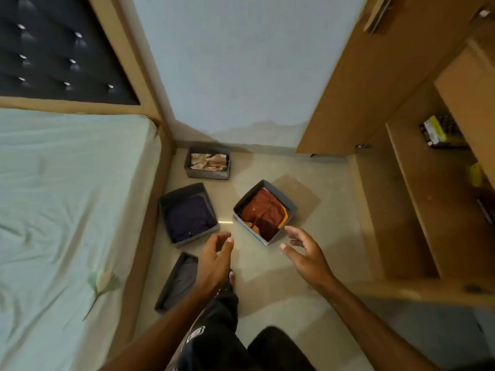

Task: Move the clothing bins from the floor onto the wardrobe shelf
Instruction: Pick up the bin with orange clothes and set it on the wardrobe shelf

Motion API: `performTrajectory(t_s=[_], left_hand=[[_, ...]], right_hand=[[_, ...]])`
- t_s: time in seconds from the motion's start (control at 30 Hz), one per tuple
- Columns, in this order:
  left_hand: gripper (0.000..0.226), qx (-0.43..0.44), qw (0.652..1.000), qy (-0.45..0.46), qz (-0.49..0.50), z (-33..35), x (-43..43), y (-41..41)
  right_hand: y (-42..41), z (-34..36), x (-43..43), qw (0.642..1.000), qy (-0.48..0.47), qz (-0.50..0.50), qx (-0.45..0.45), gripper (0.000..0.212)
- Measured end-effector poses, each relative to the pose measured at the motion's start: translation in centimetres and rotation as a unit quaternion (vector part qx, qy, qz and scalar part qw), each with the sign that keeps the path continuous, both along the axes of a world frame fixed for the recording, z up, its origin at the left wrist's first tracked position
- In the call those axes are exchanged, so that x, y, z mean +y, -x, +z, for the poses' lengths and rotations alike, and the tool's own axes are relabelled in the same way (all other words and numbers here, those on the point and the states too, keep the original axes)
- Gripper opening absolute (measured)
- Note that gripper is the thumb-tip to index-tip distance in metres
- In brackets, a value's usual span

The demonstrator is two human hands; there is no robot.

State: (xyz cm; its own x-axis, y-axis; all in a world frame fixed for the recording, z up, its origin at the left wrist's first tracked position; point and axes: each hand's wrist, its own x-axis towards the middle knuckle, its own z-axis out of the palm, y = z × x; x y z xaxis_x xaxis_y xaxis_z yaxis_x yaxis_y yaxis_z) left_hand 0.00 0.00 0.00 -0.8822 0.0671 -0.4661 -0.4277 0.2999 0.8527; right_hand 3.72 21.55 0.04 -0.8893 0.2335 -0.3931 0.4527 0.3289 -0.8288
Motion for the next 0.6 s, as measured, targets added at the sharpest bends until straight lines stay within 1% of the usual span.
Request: performTrajectory(t_s=[0.13, 0.2, 0.3, 0.37, 0.43, 0.47, 0.53, 0.6], left_hand=[[0.030, -0.048, 0.997, 0.051, -0.031, -5.0, 3.6, 8.2], [0.031, -0.079, 0.993, 0.077, -0.041, -8.5, 6.1, 12.1], [0.038, -0.129, 0.985, 0.110, -0.041, -14.8, 9.4, 16.4], [0.041, -0.160, 0.977, 0.137, -0.034, -19.7, 11.9, 19.2], [0.044, -0.182, 0.971, 0.156, -0.022, -26.1, 14.6, 21.6], [0.045, -0.191, 0.968, 0.162, -0.021, -27.4, 15.3, 22.4], [0.046, -0.220, 0.961, 0.165, -0.014, -33.3, 17.3, 23.8], [0.045, -0.251, 0.950, 0.184, -0.032, -39.3, 18.3, 24.7]], right_hand=[[8.4, -4.1, 3.2, 0.999, -0.010, -0.002, -0.041, 0.041], [12.9, -7.6, 5.4, 0.998, -0.016, 0.000, -0.065, 0.041], [18.4, -14.4, 8.7, 0.994, -0.036, 0.036, -0.095, 0.041], [21.9, -20.4, 11.3, 0.989, -0.056, 0.064, -0.118, 0.045], [25.3, -27.6, 14.2, 0.981, -0.075, 0.102, -0.147, 0.048], [26.3, -29.5, 15.1, 0.976, -0.094, 0.119, -0.155, 0.049], [28.9, -36.0, 17.6, 0.965, -0.138, 0.143, -0.169, 0.050], [31.0, -41.9, 19.6, 0.949, -0.184, 0.168, -0.192, 0.051]])
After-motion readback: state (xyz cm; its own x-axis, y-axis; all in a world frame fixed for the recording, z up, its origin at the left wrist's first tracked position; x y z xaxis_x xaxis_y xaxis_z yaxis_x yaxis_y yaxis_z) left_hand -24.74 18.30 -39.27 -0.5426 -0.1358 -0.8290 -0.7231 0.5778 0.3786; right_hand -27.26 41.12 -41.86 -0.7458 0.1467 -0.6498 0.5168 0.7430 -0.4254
